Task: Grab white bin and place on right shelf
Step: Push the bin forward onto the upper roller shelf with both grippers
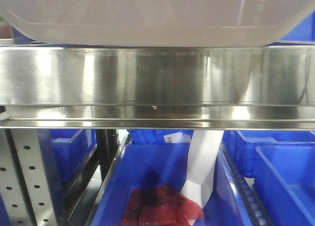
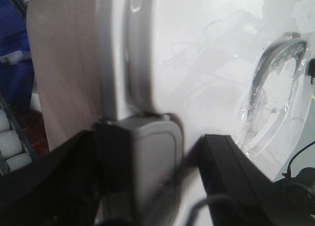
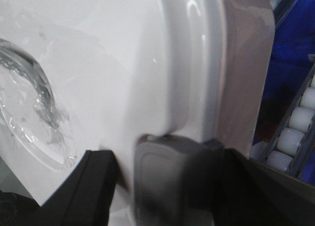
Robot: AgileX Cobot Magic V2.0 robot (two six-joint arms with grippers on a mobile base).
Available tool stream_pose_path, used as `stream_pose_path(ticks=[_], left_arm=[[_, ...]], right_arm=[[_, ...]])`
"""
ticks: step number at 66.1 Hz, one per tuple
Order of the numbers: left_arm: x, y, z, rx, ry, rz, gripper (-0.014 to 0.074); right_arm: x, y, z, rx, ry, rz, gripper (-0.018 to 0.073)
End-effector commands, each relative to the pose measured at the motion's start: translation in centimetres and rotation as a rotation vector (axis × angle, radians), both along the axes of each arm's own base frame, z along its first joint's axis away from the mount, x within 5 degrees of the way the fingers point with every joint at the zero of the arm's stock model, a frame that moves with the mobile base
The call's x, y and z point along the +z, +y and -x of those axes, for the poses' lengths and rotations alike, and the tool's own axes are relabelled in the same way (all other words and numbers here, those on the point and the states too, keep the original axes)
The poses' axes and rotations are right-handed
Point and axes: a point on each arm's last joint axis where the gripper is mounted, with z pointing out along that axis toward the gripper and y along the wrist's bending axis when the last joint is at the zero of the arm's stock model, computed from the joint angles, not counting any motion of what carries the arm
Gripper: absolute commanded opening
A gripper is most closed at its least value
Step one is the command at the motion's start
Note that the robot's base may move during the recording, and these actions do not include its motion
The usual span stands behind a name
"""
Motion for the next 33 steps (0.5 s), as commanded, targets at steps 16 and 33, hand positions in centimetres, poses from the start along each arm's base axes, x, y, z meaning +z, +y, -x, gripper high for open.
stream_pose_path(ticks=[16,33], left_arm=[[2.55,-1.20,1.62,-0.129,-0.033,0.191,0.0274],[2.55,-1.20,1.62,-0.129,-0.033,0.191,0.0274]], right_arm=[[2.34,1.17,1.16,0.101,-0.054,-0.167,0.0438],[2.36,1.15,1.13,0.097,-0.056,-0.168,0.0438]])
